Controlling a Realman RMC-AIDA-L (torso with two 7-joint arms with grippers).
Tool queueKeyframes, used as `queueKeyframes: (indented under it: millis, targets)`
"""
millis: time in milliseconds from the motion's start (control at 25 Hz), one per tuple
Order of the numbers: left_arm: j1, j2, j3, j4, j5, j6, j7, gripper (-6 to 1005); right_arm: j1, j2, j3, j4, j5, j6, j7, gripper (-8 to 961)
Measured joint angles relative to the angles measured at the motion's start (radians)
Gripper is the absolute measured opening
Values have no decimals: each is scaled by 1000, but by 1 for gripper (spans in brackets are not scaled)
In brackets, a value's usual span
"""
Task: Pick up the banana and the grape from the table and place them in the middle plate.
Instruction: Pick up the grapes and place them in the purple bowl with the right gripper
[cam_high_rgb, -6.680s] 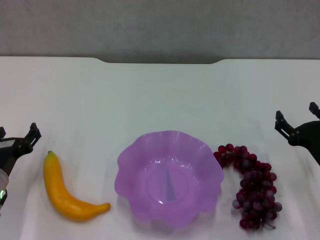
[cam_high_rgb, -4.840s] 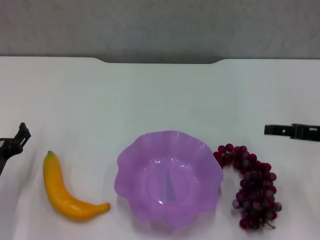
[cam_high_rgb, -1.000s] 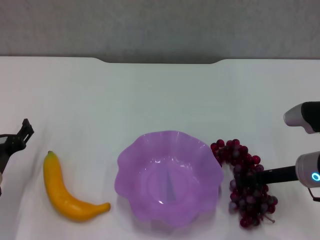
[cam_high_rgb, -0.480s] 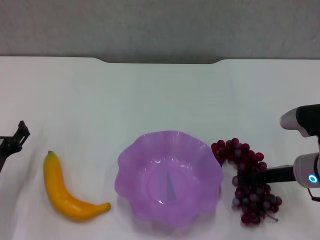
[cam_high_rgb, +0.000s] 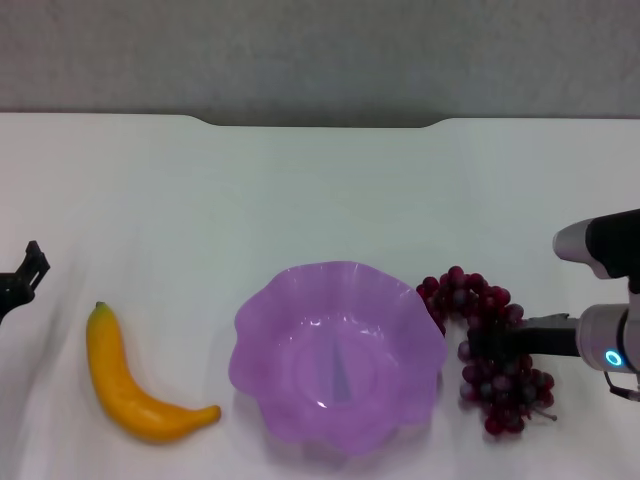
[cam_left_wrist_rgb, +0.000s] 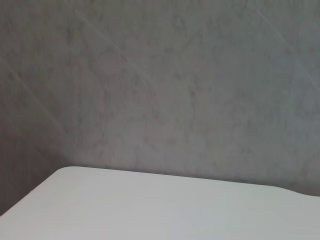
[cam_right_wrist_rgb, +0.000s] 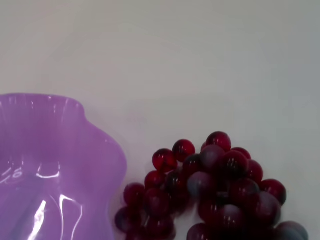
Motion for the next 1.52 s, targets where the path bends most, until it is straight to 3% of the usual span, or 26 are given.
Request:
queueKeyframes:
  millis: [200, 840, 1280, 1520]
  targets:
    - [3, 1, -4, 0, -1, 0, 0, 880, -9, 0, -34, -4, 23, -46, -15, 550]
    - [6, 0, -4, 0, -1, 1, 2, 880, -24, 1, -158, 14, 24, -189, -16, 540]
    - [6, 0, -4, 0, -1, 2, 2, 879, -27, 1, -203, 10, 24, -269, -10, 460]
    - [2, 0, -4, 0, -1, 2, 2, 879, -39, 2, -283, -2, 24, -380, -9, 447]
